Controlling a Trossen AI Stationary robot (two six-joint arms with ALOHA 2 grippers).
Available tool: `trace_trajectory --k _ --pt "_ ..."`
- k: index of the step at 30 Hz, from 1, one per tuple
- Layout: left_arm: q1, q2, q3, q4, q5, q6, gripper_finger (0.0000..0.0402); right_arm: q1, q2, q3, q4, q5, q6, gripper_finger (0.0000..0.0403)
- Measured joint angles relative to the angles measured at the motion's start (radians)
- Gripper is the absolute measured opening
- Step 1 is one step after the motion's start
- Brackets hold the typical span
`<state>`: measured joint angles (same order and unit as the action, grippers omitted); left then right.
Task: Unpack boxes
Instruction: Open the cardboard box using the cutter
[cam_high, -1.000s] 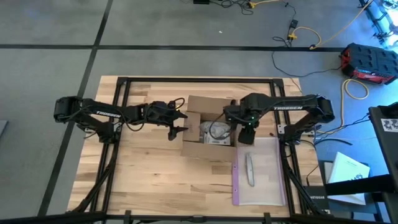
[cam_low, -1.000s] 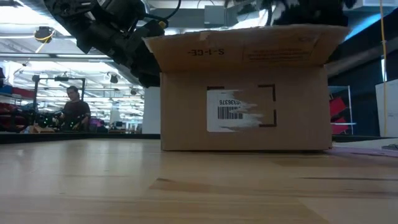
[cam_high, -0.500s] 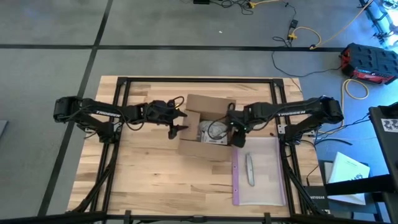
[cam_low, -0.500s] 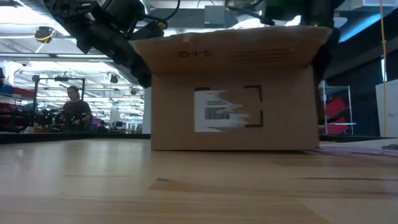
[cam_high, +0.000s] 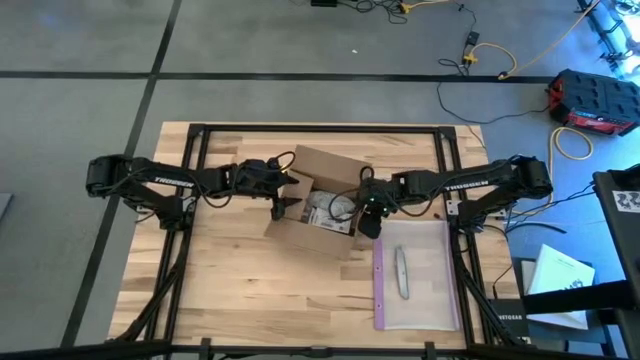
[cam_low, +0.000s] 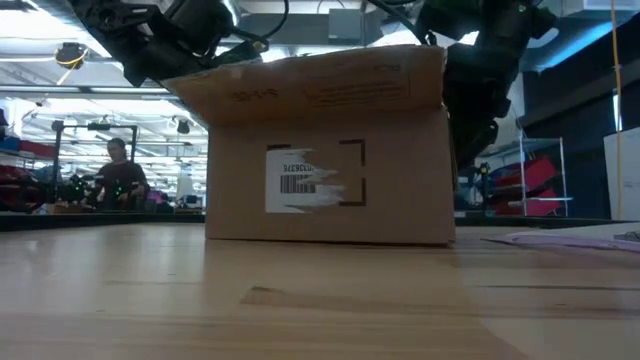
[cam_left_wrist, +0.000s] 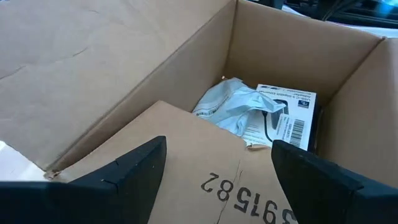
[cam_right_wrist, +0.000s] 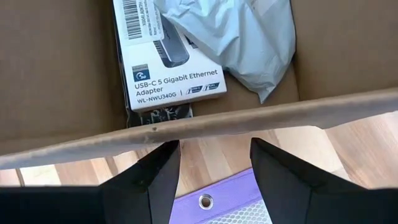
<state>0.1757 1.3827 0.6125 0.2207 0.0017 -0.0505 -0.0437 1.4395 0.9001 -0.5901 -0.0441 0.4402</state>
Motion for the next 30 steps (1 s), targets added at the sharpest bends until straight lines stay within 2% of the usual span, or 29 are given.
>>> trace_trajectory --k 4,8,10,13,15,20,22,26,30 --pt "-0.014 -0.010 -0.005 0.085 -0.032 -0.117 0.0280 -0.001 0.002 0.000 0.011 0.023 0.001 0.0181" --pt "-0.036 -0.038 0.031 0.159 -0.018 -0.068 0.0280 -0.005 0.004 0.000 0.016 0.037 0.004 0.0181" --pt "-0.040 -0.043 0.085 0.119 -0.024 -0.043 0.0280 -0.004 0.004 0.000 0.013 0.033 0.004 0.0181" --pt "-0.045 -0.017 0.200 -0.118 -0.036 0.004 0.0280 -0.003 0.004 0.000 0.013 0.026 0.004 0.0181" --pt "-0.053 0.003 0.296 -0.275 -0.097 0.048 0.0280 -0.003 0.004 0.000 0.012 0.024 0.003 0.0181" --pt "-0.130 0.090 0.553 -0.567 -0.435 0.183 0.0280 -0.003 0.004 0.000 0.027 0.016 0.001 0.0181" --pt "-0.158 0.141 0.662 -0.663 -0.539 0.181 0.0280 -0.003 0.004 0.000 0.043 0.016 0.001 0.0181" --pt "-0.214 0.269 0.879 -0.961 -0.781 -0.058 0.0280 -0.003 0.004 0.000 0.058 0.014 -0.002 0.0181" --pt "-0.243 0.420 1.010 -1.231 -0.812 -0.321 0.0280 -0.003 0.004 0.000 0.064 0.013 -0.002 0.0181"
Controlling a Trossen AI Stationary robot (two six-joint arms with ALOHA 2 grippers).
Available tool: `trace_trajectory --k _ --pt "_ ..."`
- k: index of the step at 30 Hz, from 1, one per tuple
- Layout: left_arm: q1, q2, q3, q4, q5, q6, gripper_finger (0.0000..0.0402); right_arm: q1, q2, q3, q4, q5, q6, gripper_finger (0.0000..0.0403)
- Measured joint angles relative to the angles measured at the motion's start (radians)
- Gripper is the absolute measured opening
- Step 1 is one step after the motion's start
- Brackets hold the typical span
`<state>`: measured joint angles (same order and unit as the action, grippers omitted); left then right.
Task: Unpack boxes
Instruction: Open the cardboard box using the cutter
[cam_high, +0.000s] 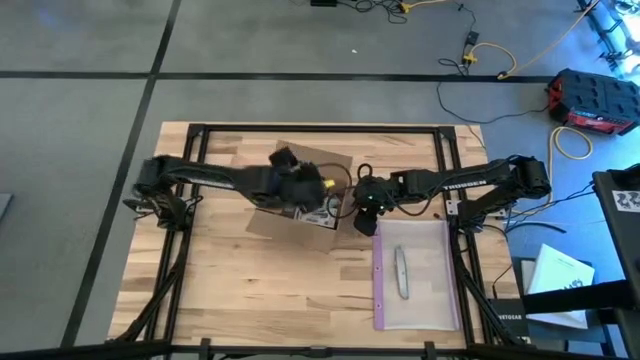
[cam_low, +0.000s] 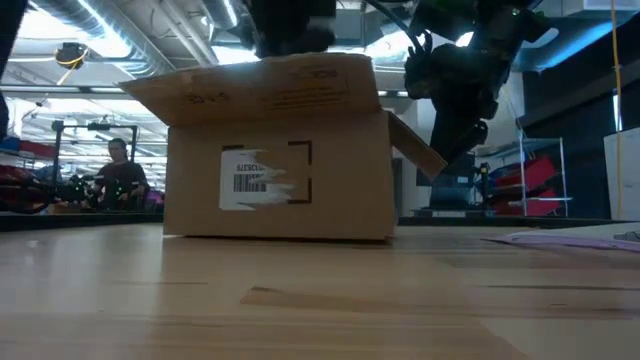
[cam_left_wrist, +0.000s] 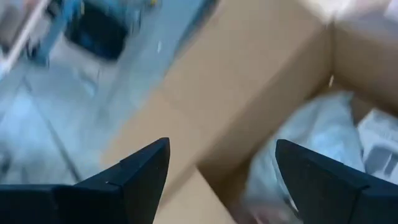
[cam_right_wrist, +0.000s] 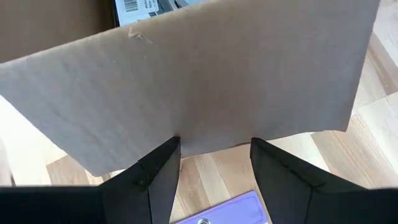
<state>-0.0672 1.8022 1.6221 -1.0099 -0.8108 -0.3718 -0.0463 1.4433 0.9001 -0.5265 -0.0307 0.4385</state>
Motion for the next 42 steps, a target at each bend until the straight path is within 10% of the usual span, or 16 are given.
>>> trace_trajectory --k 9,42 --pt "-0.040 0.126 0.029 -0.268 0.099 -0.407 0.0280 0.000 0.000 0.000 0.003 -0.008 -0.001 0.0181" --pt "-0.023 0.131 -0.013 -0.543 -0.026 -0.458 0.0280 0.000 -0.001 0.000 0.004 -0.013 -0.063 0.0181"
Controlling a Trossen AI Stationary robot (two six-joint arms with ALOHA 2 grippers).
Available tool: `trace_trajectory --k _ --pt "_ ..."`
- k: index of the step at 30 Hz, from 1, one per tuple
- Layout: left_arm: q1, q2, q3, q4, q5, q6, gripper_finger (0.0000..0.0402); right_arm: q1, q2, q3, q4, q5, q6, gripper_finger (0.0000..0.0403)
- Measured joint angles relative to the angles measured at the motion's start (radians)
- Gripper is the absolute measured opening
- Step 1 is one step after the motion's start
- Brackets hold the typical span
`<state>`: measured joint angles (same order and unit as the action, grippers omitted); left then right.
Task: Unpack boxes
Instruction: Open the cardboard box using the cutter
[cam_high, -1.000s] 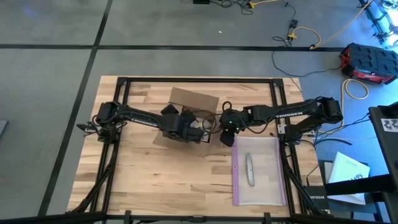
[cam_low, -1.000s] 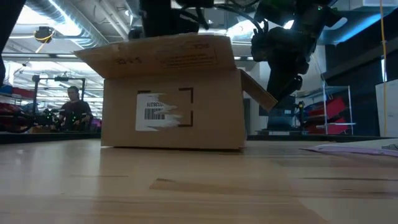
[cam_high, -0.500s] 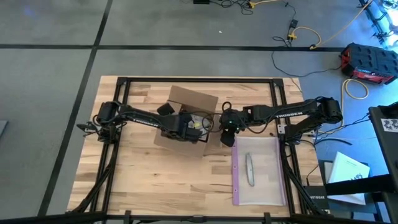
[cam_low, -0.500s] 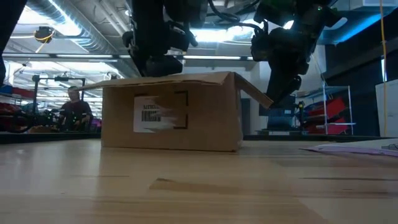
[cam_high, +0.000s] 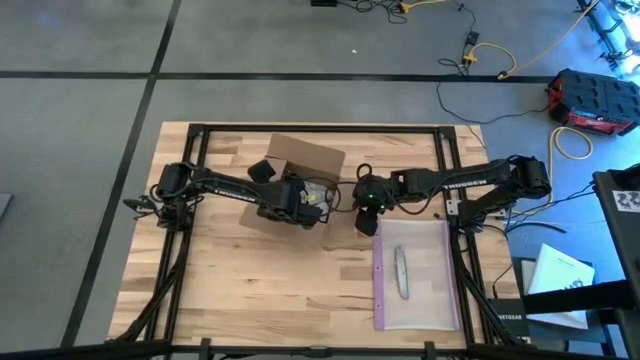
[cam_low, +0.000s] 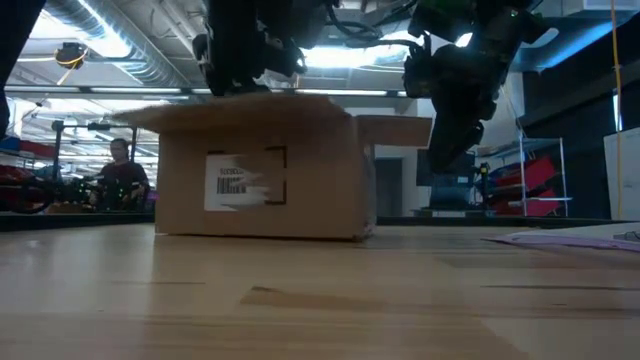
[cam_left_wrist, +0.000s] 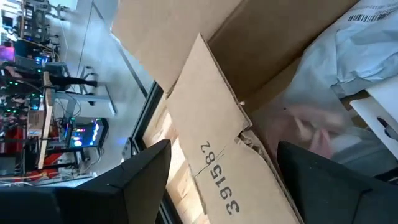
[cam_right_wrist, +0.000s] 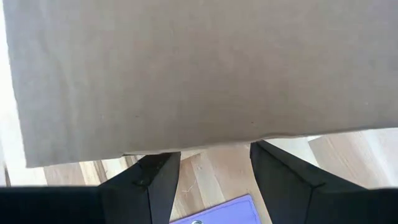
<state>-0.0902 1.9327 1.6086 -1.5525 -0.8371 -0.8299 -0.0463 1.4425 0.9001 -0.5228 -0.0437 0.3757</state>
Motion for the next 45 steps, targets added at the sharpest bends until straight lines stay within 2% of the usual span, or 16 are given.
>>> trace_trajectory --k 8,15,25,28,33,36,41,45 --pt "0.009 -0.008 0.024 -0.020 -0.021 0.027 0.0280 0.020 -0.013 0.000 -0.007 0.060 -0.047 0.0181" --pt "0.036 -0.069 0.024 -0.018 -0.047 0.041 0.0280 0.023 -0.093 0.027 -0.032 0.068 -0.059 0.0181" --pt "0.083 -0.110 0.024 -0.021 -0.051 0.162 0.0280 0.021 -0.231 0.206 -0.349 0.070 -0.064 0.0181" --pt "0.100 -0.113 0.024 -0.019 -0.050 0.193 0.0280 0.021 -0.243 0.241 -0.278 0.057 -0.095 0.0181" --pt "0.125 -0.136 0.024 -0.020 -0.050 0.234 0.0280 0.021 -0.212 0.243 -0.065 -0.069 -0.150 0.0181" --pt "0.133 -0.159 0.023 -0.019 -0.060 0.243 0.0280 0.021 -0.160 0.243 -0.003 -0.134 -0.222 0.0181" --pt "0.140 -0.195 0.023 -0.020 -0.077 0.256 0.0280 0.020 -0.044 0.242 0.074 -0.127 -0.305 0.0157" --pt "0.154 -0.210 0.014 -0.020 -0.084 0.267 0.0280 0.020 0.054 0.242 0.167 -0.076 -0.354 0.0135"
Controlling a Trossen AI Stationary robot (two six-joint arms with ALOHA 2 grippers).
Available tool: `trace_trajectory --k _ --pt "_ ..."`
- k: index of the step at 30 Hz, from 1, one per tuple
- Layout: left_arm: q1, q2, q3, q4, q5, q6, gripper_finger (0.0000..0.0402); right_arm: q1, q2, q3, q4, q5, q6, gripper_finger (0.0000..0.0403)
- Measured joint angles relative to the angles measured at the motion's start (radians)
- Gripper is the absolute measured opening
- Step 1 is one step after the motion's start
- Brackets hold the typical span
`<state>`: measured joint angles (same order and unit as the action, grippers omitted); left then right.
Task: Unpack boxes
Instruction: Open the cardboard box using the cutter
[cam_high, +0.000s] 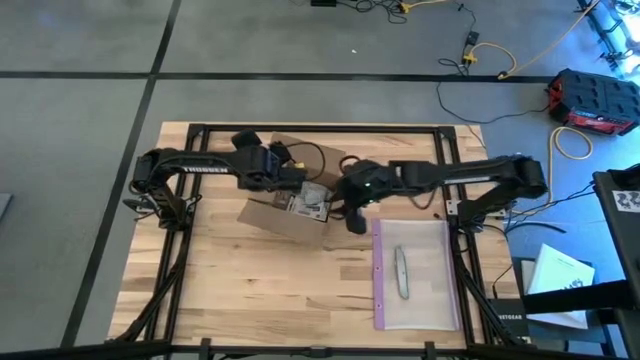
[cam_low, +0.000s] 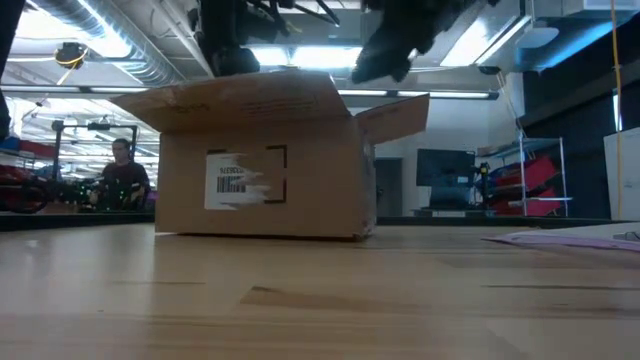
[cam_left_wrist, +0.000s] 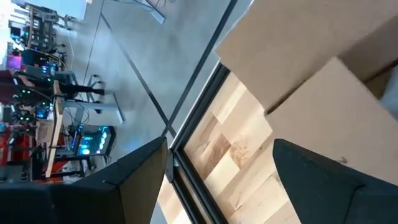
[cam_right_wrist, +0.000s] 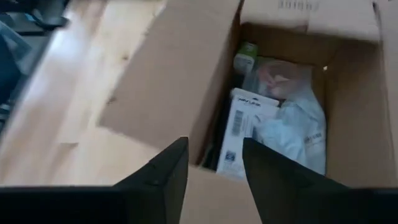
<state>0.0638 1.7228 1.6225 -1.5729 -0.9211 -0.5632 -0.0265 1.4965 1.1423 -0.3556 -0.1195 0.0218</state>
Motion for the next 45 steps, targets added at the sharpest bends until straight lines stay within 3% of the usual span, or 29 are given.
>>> trace_trajectory --k 5,13,19,24,28,32,36,41,45 --pt "0.006 -0.009 -0.015 0.002 0.000 -0.019 0.0280 0.000 0.067 0.018 0.008 0.092 -0.002 0.0117" --pt "-0.066 -0.013 -0.016 0.117 0.026 -0.040 0.0280 0.000 0.070 0.037 0.022 0.110 -0.030 0.0110" --pt "-0.113 0.010 -0.024 0.359 0.130 0.253 0.0280 -0.008 0.070 0.037 0.024 0.111 -0.052 0.0075" --pt "-0.086 0.010 -0.070 0.382 0.220 0.381 0.0277 -0.029 0.070 0.037 0.020 0.091 -0.057 0.0009" --pt "-0.055 0.010 -0.115 0.408 0.315 0.490 0.0228 -0.029 0.070 0.037 0.015 0.082 -0.055 0.0012" --pt "-0.037 0.004 -0.126 0.457 0.403 0.595 0.0116 -0.029 0.070 0.037 0.015 0.082 -0.054 0.0003" --pt "-0.022 -0.013 -0.119 0.520 0.423 0.670 0.0022 -0.029 0.070 0.037 0.015 0.081 -0.055 0.0004" --pt "0.036 -0.020 -0.120 0.560 0.609 0.772 0.0011 -0.029 0.072 0.037 0.006 0.036 -0.057 0.0004" --pt "0.093 -0.020 -0.127 0.552 0.637 0.808 0.0018 -0.033 0.079 0.037 -0.001 0.030 -0.055 0.0001"
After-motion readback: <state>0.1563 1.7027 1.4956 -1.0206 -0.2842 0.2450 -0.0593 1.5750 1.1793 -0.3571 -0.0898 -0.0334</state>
